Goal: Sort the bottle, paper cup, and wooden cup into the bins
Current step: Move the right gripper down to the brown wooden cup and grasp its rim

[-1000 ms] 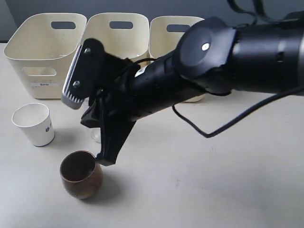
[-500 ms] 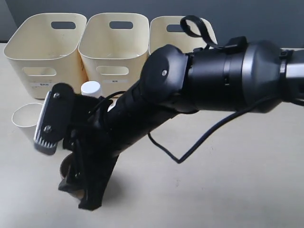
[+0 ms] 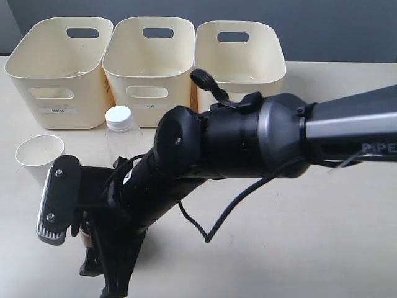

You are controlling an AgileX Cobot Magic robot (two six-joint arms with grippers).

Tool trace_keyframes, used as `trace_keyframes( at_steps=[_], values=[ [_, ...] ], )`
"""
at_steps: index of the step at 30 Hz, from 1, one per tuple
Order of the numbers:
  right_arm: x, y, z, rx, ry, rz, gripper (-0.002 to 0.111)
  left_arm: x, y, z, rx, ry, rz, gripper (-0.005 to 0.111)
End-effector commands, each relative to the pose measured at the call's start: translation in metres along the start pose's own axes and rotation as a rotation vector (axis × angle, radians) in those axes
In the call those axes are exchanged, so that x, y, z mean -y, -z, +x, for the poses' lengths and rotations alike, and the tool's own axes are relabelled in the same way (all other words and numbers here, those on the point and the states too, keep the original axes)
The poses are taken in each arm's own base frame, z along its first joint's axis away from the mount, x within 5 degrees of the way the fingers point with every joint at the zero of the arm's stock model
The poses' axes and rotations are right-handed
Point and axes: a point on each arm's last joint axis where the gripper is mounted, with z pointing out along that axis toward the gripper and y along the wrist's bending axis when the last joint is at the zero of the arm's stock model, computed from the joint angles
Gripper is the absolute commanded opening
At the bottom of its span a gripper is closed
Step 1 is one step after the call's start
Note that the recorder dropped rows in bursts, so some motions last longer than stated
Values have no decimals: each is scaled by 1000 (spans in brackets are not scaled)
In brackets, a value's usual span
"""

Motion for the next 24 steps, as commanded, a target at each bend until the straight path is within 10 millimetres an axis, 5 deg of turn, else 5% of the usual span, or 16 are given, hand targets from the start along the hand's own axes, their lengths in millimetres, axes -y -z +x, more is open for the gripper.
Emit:
trace_keyframes(
  at_steps=[1, 15, 17, 20, 24],
  values=[
    [4, -2, 1, -1, -10, 19, 62, 1, 0, 1, -1, 3, 5, 0],
    [8, -15, 15, -96, -82, 36, 60, 1, 0, 1, -1, 3, 5, 0],
    [9, -15, 18, -118, -83, 46, 48, 1, 0, 1, -1, 3, 5, 0],
    [9, -11, 15, -115, -67, 56, 6, 1, 0, 1, -1, 3, 5, 0],
    [8, 1, 7, -86, -38, 75, 0, 1, 0, 1, -1, 3, 5, 0]
  ],
)
